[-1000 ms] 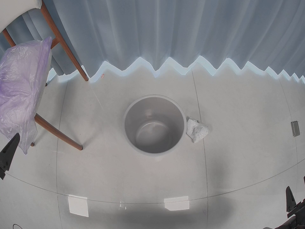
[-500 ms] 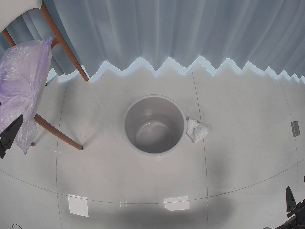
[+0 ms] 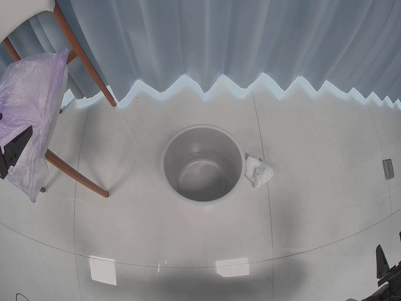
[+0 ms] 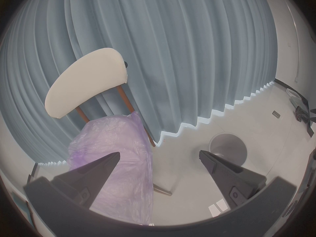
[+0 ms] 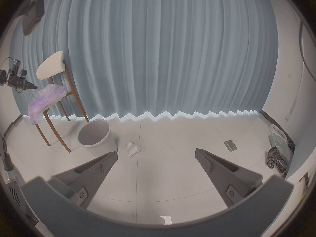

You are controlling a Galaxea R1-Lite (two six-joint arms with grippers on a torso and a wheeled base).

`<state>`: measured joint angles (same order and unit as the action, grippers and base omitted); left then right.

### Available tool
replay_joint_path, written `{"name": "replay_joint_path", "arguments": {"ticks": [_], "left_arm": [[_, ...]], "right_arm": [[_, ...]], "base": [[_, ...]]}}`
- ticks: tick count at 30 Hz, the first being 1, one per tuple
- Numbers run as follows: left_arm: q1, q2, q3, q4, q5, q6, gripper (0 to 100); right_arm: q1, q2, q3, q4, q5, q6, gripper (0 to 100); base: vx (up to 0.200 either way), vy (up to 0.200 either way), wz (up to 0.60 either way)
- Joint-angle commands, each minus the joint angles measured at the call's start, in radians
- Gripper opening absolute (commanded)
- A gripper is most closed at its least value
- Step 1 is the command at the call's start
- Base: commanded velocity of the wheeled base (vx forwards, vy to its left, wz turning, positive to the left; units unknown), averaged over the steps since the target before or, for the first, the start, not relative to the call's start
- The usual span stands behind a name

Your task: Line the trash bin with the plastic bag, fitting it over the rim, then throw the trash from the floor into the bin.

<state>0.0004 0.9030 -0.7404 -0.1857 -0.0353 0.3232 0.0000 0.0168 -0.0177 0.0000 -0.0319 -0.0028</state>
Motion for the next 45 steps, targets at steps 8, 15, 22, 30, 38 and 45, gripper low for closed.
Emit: {"name": "replay_joint_path", "arguments": {"ticks": [8,15,22,30,38,45], "left_arm": [[0.006,0.142,-0.066,-0.001,0.074,0.037,100],[0.004,0.217,-0.094,-0.001,0.123,0.037,100],[0.039,0.321,-0.126,-0.049,0.126,0.037,100],[0.055,0.442,-0.140,-0.201,0.213,0.037,100],[0.069,0.521,-0.163,-0.228,0.242,0.053,100],[0.064,0.614,-0.251,-0.287,0.247,0.088,100]], "right_arm": [[0.000,-0.015,0.016,0.000,0.000,0.000,100],[0.000,-0.017,0.016,0.000,0.000,0.000,100],[0.000,-0.017,0.016,0.000,0.000,0.000,100],[0.000,-0.015,0.016,0.000,0.000,0.000,100],[0.000,-0.017,0.016,0.000,0.000,0.000,100],[0.000,-0.017,0.016,0.000,0.000,0.000,100]], "base": [[0.000,0.000,0.00],[0.000,0.000,0.00],[0.000,0.000,0.00],[0.000,0.000,0.00],[0.000,0.000,0.00],[0.000,0.000,0.00]]}}
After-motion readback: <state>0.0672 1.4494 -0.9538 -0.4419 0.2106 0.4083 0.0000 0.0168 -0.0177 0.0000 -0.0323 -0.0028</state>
